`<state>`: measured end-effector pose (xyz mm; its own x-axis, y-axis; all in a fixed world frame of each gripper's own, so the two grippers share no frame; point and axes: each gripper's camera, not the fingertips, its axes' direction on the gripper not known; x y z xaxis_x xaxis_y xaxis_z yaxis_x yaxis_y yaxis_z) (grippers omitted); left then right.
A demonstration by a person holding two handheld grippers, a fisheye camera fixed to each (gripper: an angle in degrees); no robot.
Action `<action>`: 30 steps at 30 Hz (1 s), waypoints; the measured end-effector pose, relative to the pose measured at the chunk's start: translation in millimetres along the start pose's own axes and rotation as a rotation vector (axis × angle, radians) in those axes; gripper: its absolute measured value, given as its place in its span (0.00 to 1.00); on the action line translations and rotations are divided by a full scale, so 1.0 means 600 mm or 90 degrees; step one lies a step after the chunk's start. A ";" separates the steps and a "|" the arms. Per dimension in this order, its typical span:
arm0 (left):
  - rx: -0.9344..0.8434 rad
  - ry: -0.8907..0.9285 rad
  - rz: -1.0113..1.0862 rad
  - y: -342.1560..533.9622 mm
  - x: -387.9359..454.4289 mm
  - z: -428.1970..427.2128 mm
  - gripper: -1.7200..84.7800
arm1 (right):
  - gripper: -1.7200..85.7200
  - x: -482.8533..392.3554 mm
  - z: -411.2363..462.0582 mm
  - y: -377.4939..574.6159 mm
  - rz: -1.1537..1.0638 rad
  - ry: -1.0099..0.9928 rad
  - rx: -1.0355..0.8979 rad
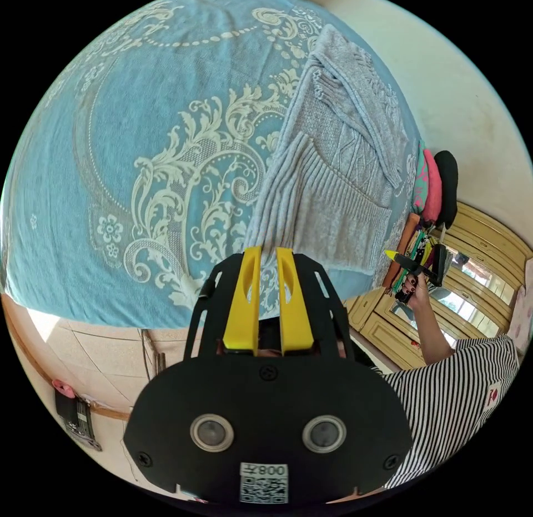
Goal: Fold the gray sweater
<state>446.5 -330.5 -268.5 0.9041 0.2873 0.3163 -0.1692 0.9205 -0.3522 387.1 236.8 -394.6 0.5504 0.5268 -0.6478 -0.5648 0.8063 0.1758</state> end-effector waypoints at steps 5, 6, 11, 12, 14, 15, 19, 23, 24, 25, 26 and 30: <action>-0.074 0.016 -0.037 0.046 -0.071 0.053 0.12 | 0.11 0.059 0.047 0.075 0.051 -0.040 -0.055; -0.081 0.016 -0.042 0.049 -0.078 0.059 0.12 | 0.11 0.062 0.053 0.080 0.052 -0.041 -0.060; -0.075 0.038 -0.057 0.052 -0.106 0.084 0.11 | 0.12 0.085 0.098 0.102 0.059 -0.034 -0.070; -0.074 0.037 -0.056 0.051 -0.107 0.086 0.11 | 0.12 0.087 0.103 0.103 0.060 -0.033 -0.071; -0.088 0.023 -0.040 0.047 -0.107 0.095 0.10 | 0.12 0.092 0.114 0.108 0.057 -0.036 -0.069; -0.091 0.016 -0.036 0.046 -0.107 0.097 0.09 | 0.12 0.092 0.117 0.110 0.056 -0.035 -0.068; -0.101 -0.005 -0.016 0.047 -0.108 0.107 0.07 | 0.11 0.095 0.124 0.121 0.043 -0.033 -0.060; -0.098 -0.002 -0.020 0.058 -0.123 0.109 0.07 | 0.11 0.094 0.120 0.134 0.027 -0.034 -0.038; -0.095 -0.001 -0.021 0.059 -0.125 0.108 0.07 | 0.11 0.094 0.119 0.136 0.026 -0.034 -0.034; -0.087 0.004 -0.027 0.061 -0.131 0.105 0.07 | 0.11 0.095 0.117 0.139 0.025 -0.040 -0.027; -0.078 0.015 -0.027 0.063 -0.135 0.102 0.07 | 0.11 0.097 0.117 0.142 0.024 -0.044 -0.021; -0.080 0.009 -0.016 0.059 -0.144 0.103 0.08 | 0.12 0.109 0.125 0.144 0.032 -0.054 -0.023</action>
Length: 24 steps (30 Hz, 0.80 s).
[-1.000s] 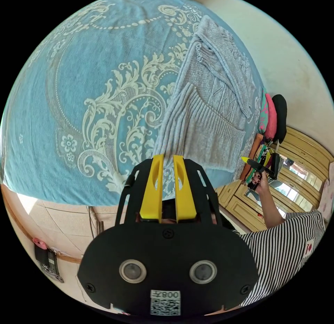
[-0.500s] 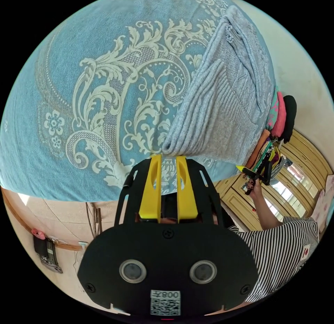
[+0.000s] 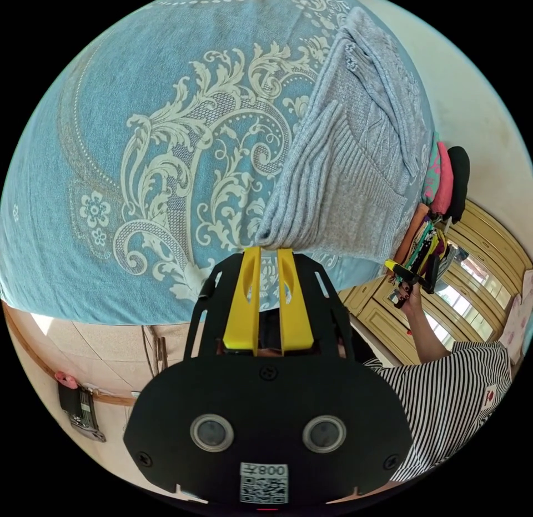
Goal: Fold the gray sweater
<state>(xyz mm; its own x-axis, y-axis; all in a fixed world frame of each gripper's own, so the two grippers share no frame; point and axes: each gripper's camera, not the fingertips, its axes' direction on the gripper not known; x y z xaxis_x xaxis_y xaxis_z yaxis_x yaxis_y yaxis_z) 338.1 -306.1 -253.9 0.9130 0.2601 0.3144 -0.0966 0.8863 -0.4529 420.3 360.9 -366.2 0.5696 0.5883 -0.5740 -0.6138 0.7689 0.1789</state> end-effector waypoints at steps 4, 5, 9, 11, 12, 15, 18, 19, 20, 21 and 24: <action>-0.004 -0.010 0.008 -0.010 -0.007 0.005 0.08 | 0.12 0.009 0.006 0.006 0.001 0.006 -0.001; -0.006 -0.011 0.008 -0.013 -0.009 0.007 0.07 | 0.12 0.013 0.009 0.006 0.004 0.005 -0.004; -0.007 -0.012 0.006 -0.020 -0.018 0.009 0.06 | 0.11 0.021 0.012 0.003 0.010 -0.002 -0.001; -0.006 -0.009 0.004 -0.023 -0.024 0.005 0.06 | 0.11 0.022 0.012 0.004 0.008 0.008 -0.001; -0.006 -0.010 0.004 -0.024 -0.025 0.004 0.06 | 0.10 0.022 0.011 0.005 0.008 0.007 0.000; 0.005 -0.016 -0.001 -0.024 -0.032 -0.007 0.07 | 0.10 0.025 0.001 0.010 0.009 0.012 0.014; 0.023 0.005 -0.006 -0.033 -0.039 -0.018 0.08 | 0.09 0.025 -0.013 0.009 0.000 0.015 0.027; 0.026 0.010 -0.005 -0.042 -0.040 -0.021 0.09 | 0.10 0.023 -0.018 0.007 -0.006 0.020 0.031; 0.026 0.004 -0.006 -0.053 -0.040 -0.023 0.09 | 0.10 0.021 -0.022 0.002 -0.016 0.026 0.034; 0.026 0.001 -0.005 -0.060 -0.040 -0.023 0.09 | 0.10 0.020 -0.023 0.000 -0.021 0.027 0.033; 0.018 -0.007 0.006 -0.094 -0.038 -0.026 0.09 | 0.10 0.019 -0.023 -0.016 -0.034 0.027 0.022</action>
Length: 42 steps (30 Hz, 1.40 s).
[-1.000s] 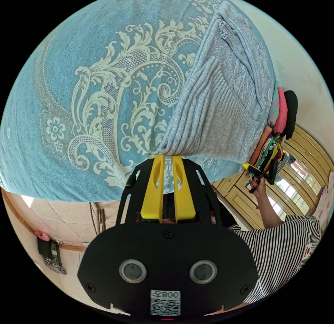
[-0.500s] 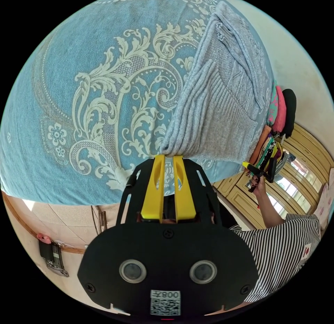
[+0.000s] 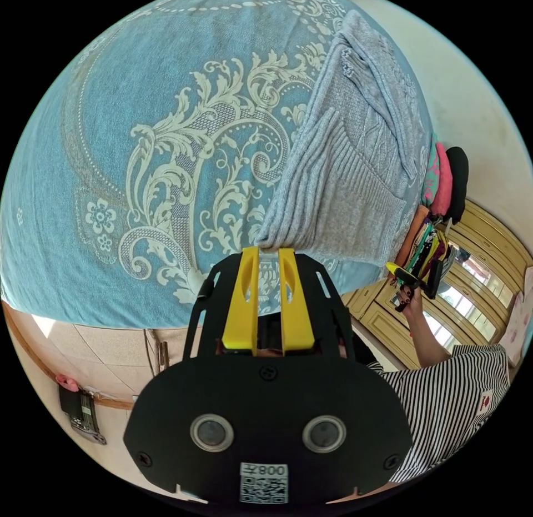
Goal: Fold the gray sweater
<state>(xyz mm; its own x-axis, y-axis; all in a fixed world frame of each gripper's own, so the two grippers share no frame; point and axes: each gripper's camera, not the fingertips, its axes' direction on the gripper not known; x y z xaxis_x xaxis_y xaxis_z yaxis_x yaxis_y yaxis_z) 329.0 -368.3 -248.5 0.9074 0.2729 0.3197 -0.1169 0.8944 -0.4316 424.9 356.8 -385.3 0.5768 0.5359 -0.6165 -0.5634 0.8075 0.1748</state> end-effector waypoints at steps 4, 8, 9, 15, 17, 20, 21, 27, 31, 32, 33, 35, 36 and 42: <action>-0.006 -0.018 0.027 -0.029 0.009 -0.013 0.10 | 0.11 0.007 -0.007 -0.016 0.002 -0.005 0.003; 0.015 0.014 0.021 -0.062 0.000 -0.033 0.10 | 0.11 0.023 -0.023 -0.035 0.016 -0.016 0.010; 0.015 0.017 0.019 -0.070 -0.001 -0.034 0.10 | 0.11 0.025 -0.026 -0.038 0.017 -0.017 0.012; -0.025 0.001 0.023 -0.168 0.005 -0.031 0.07 | 0.08 0.043 -0.040 -0.087 0.027 0.001 -0.010; -0.027 0.006 0.022 -0.192 0.005 -0.042 0.06 | 0.06 0.055 -0.054 -0.100 0.033 -0.020 -0.014; -0.025 0.028 0.008 -0.215 -0.001 -0.063 0.05 | 0.05 0.065 -0.077 -0.114 0.040 -0.025 -0.018; -0.023 0.031 0.004 -0.220 -0.003 -0.068 0.05 | 0.05 0.067 -0.082 -0.118 0.041 -0.021 -0.020; -0.011 0.053 -0.023 -0.295 0.001 -0.112 0.05 | 0.04 0.076 -0.132 -0.181 0.047 -0.035 -0.041; -0.003 0.052 -0.001 -0.353 0.028 -0.160 0.05 | 0.03 0.076 -0.191 -0.222 0.032 -0.057 -0.046; 0.005 0.063 -0.001 -0.369 0.033 -0.177 0.05 | 0.03 0.079 -0.212 -0.234 0.034 -0.070 -0.040; 0.010 0.069 -0.001 -0.378 0.035 -0.185 0.05 | 0.03 0.080 -0.224 -0.240 0.033 -0.078 -0.035; 0.034 0.084 0.006 -0.416 0.050 -0.223 0.05 | 0.03 0.082 -0.274 -0.270 0.028 -0.109 -0.009; 0.040 0.089 0.008 -0.427 0.054 -0.233 0.05 | 0.03 0.081 -0.287 -0.278 0.026 -0.114 -0.003; 0.104 0.122 0.053 -0.563 0.109 -0.330 0.05 | 0.03 0.070 -0.412 -0.395 -0.015 -0.122 0.039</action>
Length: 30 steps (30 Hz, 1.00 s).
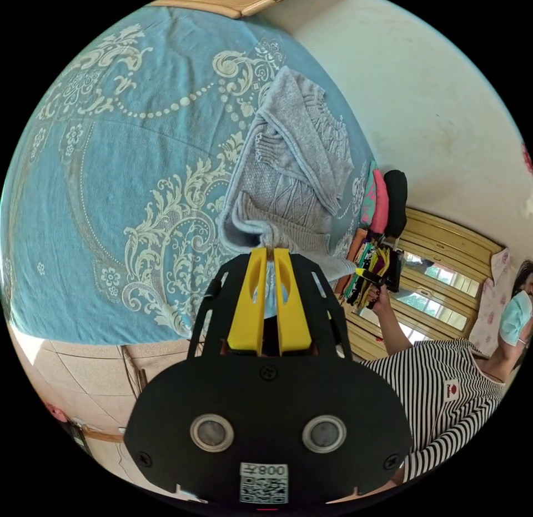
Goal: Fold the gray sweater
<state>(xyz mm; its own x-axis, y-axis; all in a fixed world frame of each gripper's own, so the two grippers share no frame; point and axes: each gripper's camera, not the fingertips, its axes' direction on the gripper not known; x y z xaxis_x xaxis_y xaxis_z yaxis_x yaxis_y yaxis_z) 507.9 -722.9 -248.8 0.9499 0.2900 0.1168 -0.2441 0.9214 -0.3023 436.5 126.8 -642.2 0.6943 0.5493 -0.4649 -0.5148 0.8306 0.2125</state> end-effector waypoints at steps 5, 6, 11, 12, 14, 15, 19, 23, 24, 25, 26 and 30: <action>0.042 0.017 0.036 -0.167 0.050 -0.037 0.05 | 0.03 -0.022 -0.092 -0.136 -0.031 -0.006 0.040; 0.045 0.018 0.039 -0.185 0.055 -0.040 0.05 | 0.03 -0.024 -0.102 -0.152 -0.034 -0.005 0.043; 0.078 0.034 0.060 -0.359 0.096 -0.065 0.05 | 0.03 -0.046 -0.179 -0.304 -0.066 0.006 0.063; 0.081 0.036 0.063 -0.379 0.101 -0.066 0.05 | 0.03 -0.049 -0.186 -0.322 -0.069 0.012 0.063; 0.087 0.023 0.078 -0.461 0.126 -0.069 0.04 | 0.03 -0.057 -0.211 -0.393 -0.077 0.027 0.065; 0.087 0.019 0.081 -0.482 0.133 -0.069 0.04 | 0.03 -0.058 -0.217 -0.410 -0.079 0.031 0.066; 0.096 -0.005 0.113 -0.607 0.179 -0.076 0.04 | 0.03 -0.075 -0.261 -0.518 -0.090 0.060 0.077; 0.126 -0.001 0.123 -0.703 0.206 -0.090 0.04 | 0.03 -0.095 -0.306 -0.603 -0.105 0.070 0.107; 0.128 -0.003 0.123 -0.716 0.209 -0.089 0.04 | 0.03 -0.097 -0.311 -0.614 -0.106 0.071 0.110; 0.130 -0.011 0.120 -0.742 0.212 -0.087 0.04 | 0.03 -0.100 -0.317 -0.637 -0.105 0.077 0.115; 0.135 -0.013 0.112 -0.767 0.215 -0.082 0.04 | 0.03 -0.103 -0.321 -0.661 -0.101 0.081 0.117; 0.150 0.005 0.082 -0.837 0.220 -0.060 0.04 | 0.03 -0.108 -0.326 -0.731 -0.083 0.092 0.119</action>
<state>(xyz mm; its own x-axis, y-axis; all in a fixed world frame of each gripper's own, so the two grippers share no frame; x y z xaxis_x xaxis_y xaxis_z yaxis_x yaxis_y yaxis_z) 763.0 -1156.8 -115.5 0.9091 0.4080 0.0839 -0.4013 0.9119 -0.0863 518.6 -291.1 -873.4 0.6627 0.4289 -0.6139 -0.3148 0.9033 0.2914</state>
